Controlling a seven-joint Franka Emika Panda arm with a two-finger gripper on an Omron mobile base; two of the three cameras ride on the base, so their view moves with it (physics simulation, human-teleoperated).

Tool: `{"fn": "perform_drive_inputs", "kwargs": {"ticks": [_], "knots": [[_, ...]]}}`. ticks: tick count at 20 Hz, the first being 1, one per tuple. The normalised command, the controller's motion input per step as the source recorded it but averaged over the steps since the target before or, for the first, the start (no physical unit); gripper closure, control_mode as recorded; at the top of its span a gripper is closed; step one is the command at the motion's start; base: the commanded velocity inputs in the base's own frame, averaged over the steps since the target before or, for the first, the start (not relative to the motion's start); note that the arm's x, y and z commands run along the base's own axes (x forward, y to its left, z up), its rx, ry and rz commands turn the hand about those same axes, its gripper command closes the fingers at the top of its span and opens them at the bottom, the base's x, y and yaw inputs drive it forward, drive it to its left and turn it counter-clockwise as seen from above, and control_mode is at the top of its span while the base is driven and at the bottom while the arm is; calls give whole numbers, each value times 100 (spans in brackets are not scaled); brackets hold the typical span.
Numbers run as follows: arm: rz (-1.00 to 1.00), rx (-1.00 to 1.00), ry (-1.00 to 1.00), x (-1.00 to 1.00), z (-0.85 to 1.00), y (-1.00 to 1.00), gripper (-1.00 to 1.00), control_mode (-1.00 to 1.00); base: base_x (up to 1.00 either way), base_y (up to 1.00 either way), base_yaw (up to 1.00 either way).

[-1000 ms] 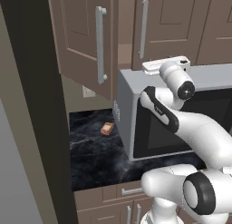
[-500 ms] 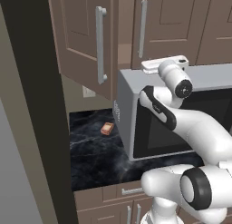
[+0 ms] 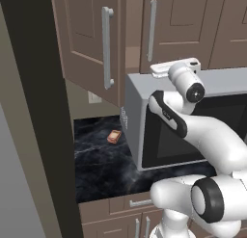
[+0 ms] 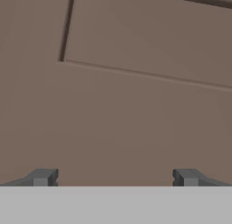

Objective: Close all open cabinet doors.

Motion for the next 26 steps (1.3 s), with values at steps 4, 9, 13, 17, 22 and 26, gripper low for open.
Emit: {"fn": "perform_drive_inputs", "kwargs": {"ticks": [4,9,13,17,22,26], "knots": [[-1,0,0,30,0,0,-100,-100,0,0,0],[-1,0,0,39,0,0,-100,-100,0,0,0],[0,0,0,19,0,0,-100,-100,0,0,0],[-1,0,0,-34,0,0,-100,-100,0,0,0],[-4,0,0,-89,0,0,-100,-100,0,0,0],[-14,0,0,-98,19,0,-100,-100,0,0,0]]}}
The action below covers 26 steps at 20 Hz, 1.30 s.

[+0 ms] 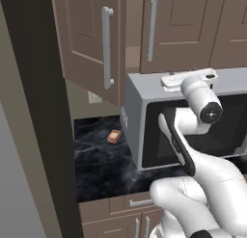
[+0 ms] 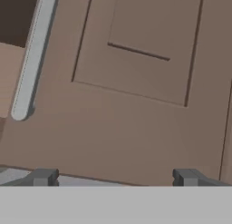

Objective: Close all open cabinet doors.

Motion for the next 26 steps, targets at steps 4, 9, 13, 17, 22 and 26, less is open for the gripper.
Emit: {"fn": "perform_drive_inputs", "kwargs": {"ticks": [4,9,13,17,22,26], "knots": [[-15,0,7,-92,34,0,-100,-100,0,0,0],[-14,1,12,-97,22,0,-100,-100,0,0,0],[-10,3,8,-93,12,0,-100,-100,0,0,0],[-6,5,2,-90,8,0,-100,-100,0,0,0],[-7,3,0,-80,2,11,-100,-100,0,0,0],[-6,0,0,-58,-2,21,-100,-100,0,0,0]]}}
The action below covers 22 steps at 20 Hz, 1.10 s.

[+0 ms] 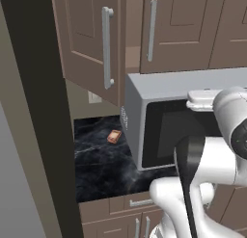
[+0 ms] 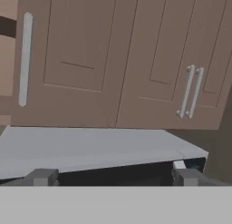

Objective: Close all open cabinet doors.

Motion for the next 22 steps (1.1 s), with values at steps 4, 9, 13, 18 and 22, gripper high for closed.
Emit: {"fn": "perform_drive_inputs", "kwargs": {"ticks": [4,9,13,18,22], "knots": [[0,0,-5,-19,-14,33,-100,-100,0,0,0],[0,0,-13,-3,-23,40,-100,-100,0,0,0],[0,0,-19,0,-22,36,-100,-100,0,0,0],[13,3,-21,0,-22,22,-100,-100,0,0,0],[19,1,-16,0,-34,33,-100,-100,0,0,0]]}}
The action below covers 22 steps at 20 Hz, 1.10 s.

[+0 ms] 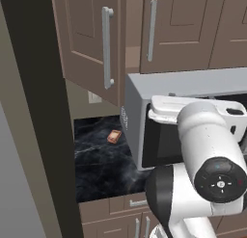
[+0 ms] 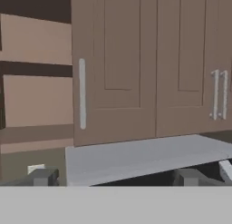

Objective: Close all open cabinet doors.

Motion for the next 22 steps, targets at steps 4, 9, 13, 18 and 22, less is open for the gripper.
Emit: {"fn": "perform_drive_inputs", "kwargs": {"ticks": [4,9,13,18,22], "knots": [[15,0,-13,0,-39,42,-100,-100,0,0,0],[12,0,-14,0,-44,47,-100,-100,0,0,0],[9,0,-13,0,-42,44,-100,-100,0,0,0],[7,0,-13,1,-36,35,-100,-100,0,0,0],[5,0,-13,15,-17,23,-100,-100,0,0,0]]}}
